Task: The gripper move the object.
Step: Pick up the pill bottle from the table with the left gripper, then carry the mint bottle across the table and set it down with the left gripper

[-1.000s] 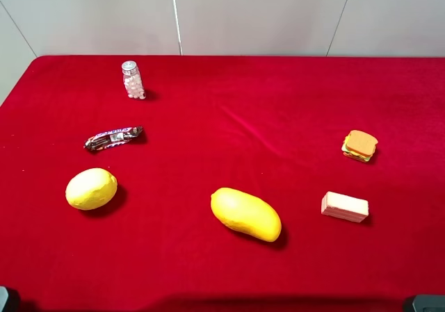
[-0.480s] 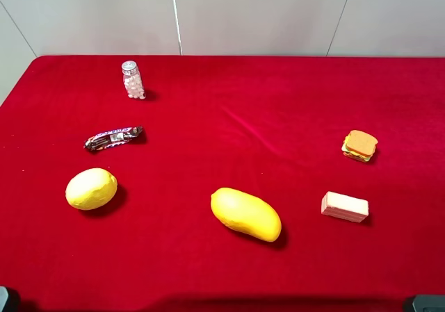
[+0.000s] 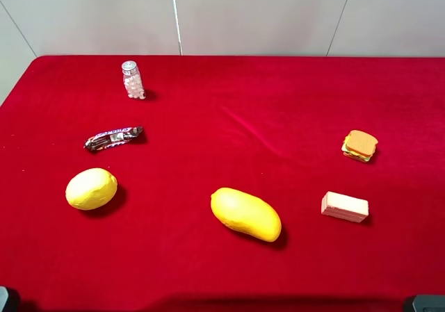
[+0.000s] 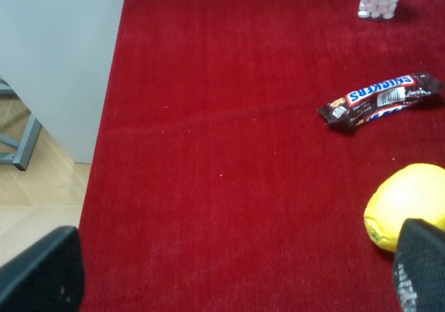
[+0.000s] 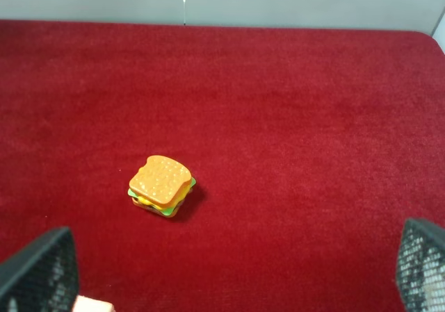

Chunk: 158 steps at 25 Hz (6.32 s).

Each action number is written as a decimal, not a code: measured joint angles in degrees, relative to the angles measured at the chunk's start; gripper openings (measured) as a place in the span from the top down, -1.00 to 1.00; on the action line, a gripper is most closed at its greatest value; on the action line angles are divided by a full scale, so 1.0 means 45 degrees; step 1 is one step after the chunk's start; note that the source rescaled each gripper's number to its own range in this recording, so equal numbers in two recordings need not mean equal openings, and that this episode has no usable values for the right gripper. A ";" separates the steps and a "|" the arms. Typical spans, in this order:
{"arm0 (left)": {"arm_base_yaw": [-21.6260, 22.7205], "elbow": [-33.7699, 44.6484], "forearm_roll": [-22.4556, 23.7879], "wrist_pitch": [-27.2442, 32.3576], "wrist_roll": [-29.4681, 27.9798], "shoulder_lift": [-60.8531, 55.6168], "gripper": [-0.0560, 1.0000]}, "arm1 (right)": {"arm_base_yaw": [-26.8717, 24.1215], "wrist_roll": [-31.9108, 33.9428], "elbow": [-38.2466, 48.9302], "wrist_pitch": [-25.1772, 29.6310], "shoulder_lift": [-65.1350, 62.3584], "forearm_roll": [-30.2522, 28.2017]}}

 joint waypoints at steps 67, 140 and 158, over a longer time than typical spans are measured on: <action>0.0000 -0.4720 0.0000 -0.7499 0.1540 1.5196 -0.60 | 0.0000 0.0000 0.0000 0.0003 0.0000 0.0000; -0.1244 -0.7978 -0.0059 -1.5779 0.1554 2.6886 0.53 | 0.0000 0.0000 0.0000 -0.0009 0.0000 0.0044; -0.1244 -0.7978 -0.0059 -1.5812 0.1554 2.6886 0.89 | 0.0000 0.0000 0.0000 0.0008 0.0000 0.0044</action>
